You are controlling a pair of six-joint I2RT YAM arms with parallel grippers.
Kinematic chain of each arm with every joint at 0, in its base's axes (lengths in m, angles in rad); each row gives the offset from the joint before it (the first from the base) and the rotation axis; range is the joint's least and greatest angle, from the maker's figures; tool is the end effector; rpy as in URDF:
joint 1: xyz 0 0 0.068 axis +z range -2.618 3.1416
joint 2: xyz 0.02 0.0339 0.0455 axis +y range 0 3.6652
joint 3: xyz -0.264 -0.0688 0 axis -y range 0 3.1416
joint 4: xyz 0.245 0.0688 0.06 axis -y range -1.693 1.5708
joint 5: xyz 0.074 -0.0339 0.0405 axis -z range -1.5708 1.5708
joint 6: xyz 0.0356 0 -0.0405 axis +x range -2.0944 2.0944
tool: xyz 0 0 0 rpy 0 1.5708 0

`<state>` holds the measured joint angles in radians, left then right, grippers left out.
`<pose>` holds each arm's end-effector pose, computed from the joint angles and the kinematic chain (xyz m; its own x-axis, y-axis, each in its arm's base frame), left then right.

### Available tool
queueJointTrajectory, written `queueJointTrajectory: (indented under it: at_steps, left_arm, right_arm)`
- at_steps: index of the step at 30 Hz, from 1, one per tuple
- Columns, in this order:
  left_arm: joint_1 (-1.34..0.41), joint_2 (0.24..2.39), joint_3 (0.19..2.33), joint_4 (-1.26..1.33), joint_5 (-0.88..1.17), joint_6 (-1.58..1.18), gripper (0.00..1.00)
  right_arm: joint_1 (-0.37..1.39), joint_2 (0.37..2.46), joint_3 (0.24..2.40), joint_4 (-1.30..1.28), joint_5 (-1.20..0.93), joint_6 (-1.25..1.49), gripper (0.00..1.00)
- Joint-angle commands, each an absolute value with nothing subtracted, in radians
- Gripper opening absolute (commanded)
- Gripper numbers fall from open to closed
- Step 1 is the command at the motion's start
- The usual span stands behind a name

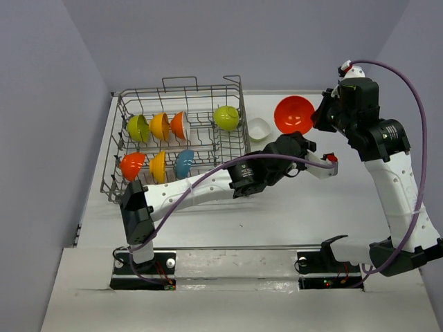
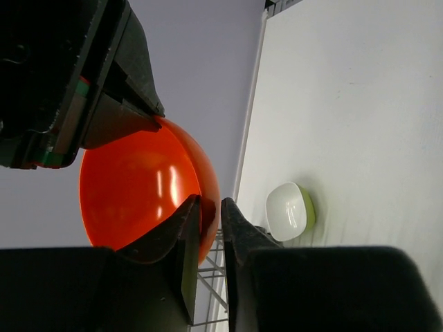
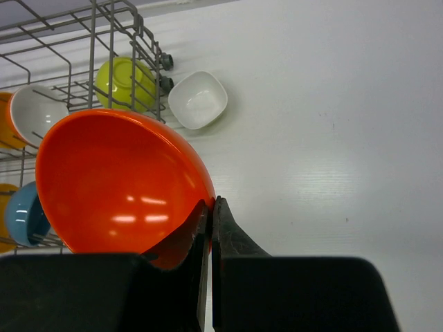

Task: Load the bowls into the dish rack
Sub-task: Pass from the right arm to the left

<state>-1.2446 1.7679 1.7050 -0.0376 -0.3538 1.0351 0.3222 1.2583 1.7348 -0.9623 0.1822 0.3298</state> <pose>0.1485 -0.4004 0.4061 0.6527 0.5878 -0.4780 0.4248 0.2384 0.8733 0.2159 0.0653 0.4795 -0.4707 0.1787 -0.8640 -0.0074 0.9785 0.2063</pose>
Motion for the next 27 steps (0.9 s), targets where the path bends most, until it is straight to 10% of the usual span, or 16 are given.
queueJointTrajectory:
  at_steps: [1,5,27]
  left_arm:
    - [-1.25,1.781,1.738,-0.045,-0.383,1.026,0.18]
    - [-1.25,1.782,1.736,-0.038,-0.396,1.031,0.0]
    - [-1.252,1.663,1.735,-0.057,-0.37,0.976,0.0]
  right_arm:
    - [0.327,1.213,1.775,-0.867,0.167,0.341,0.01]
    - [0.327,1.21,1.773,-0.862,0.163,0.339,0.01]
    - [0.327,1.216,1.783,-0.862,0.239,0.387,0.27]
